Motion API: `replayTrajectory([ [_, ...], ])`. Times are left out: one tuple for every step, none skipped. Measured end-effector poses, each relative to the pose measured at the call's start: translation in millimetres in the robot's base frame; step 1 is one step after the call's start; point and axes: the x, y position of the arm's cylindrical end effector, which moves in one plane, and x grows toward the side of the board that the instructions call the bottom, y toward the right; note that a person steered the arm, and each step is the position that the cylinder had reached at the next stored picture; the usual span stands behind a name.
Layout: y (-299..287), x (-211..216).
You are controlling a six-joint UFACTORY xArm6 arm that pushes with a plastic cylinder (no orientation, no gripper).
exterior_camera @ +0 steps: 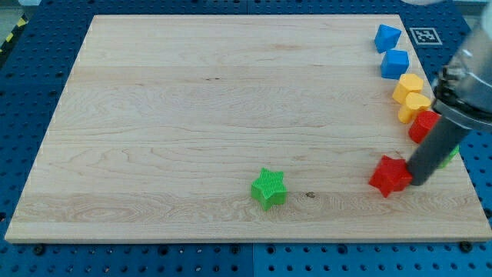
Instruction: Push red star towards bottom center
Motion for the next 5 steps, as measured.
replayTrajectory([
  [-8, 0],
  [-12, 0],
  [2, 13],
  [0, 16],
  [-41, 7],
])
